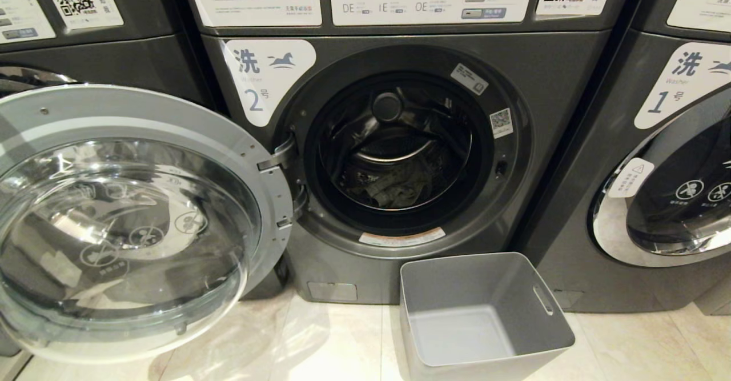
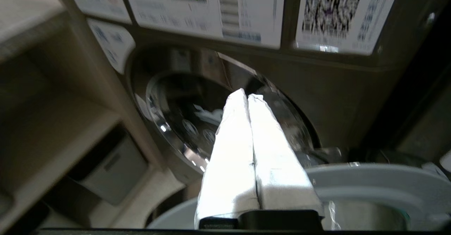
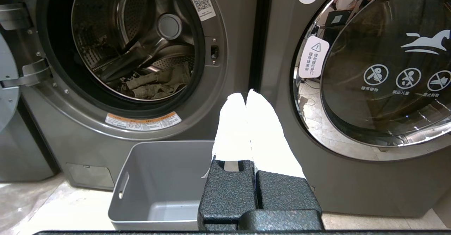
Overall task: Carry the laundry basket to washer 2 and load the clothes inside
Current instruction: Close the washing machine door with the left hand
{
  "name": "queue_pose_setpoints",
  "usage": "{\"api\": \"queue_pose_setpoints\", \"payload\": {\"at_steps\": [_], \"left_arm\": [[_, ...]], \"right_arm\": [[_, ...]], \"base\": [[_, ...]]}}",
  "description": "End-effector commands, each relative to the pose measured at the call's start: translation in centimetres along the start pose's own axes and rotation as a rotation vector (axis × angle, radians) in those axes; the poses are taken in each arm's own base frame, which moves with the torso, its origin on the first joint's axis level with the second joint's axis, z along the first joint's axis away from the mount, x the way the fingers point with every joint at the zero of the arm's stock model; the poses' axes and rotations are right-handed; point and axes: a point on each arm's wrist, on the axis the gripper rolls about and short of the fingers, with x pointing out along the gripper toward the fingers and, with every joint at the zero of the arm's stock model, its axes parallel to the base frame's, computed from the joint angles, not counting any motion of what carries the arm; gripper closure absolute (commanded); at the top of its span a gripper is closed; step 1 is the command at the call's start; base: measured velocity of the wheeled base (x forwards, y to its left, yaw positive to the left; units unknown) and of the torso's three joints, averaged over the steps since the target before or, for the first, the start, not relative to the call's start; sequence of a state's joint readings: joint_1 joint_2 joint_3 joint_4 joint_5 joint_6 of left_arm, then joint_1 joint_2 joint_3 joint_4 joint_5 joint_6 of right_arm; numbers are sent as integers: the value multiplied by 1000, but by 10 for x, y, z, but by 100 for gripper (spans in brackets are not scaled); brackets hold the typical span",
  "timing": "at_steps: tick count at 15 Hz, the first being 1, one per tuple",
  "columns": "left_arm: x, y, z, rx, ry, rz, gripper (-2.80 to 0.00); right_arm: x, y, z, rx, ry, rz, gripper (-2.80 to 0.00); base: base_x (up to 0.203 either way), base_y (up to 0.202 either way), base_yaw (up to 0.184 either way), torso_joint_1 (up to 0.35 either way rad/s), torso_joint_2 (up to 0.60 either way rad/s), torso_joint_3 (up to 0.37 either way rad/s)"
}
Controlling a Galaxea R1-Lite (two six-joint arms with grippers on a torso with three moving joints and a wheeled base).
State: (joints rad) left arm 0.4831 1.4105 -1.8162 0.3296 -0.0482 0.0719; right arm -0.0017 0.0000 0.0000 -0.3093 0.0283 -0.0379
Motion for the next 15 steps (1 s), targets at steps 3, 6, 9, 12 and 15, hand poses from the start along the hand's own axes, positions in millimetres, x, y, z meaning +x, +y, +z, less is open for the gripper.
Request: {"api": "queue_pose_setpoints", "payload": {"at_steps": [3,6,9,12,15], "left_arm": [[8,24,-13,-266,161,-200,0],[29,39,-12,-343,121,-278,0],[49,54,-23,-388,138,-289,0],[70,68,-43,-452,207,-256,0],[82,70,-56,-504,265,-338,0]], "right_arm": [[1,0,-11,1,39,2,0],[1,0,-11,1,39,2,0],[1,0,-11,1,39,2,0],[1,0,-11,1,39,2,0],[1,0,-11,1,39,4,0]], "base": [[0,0,0,0,0,0],[0,0,0,0,0,0],[0,0,0,0,0,0],[0,0,0,0,0,0],[0,0,0,0,0,0]]}}
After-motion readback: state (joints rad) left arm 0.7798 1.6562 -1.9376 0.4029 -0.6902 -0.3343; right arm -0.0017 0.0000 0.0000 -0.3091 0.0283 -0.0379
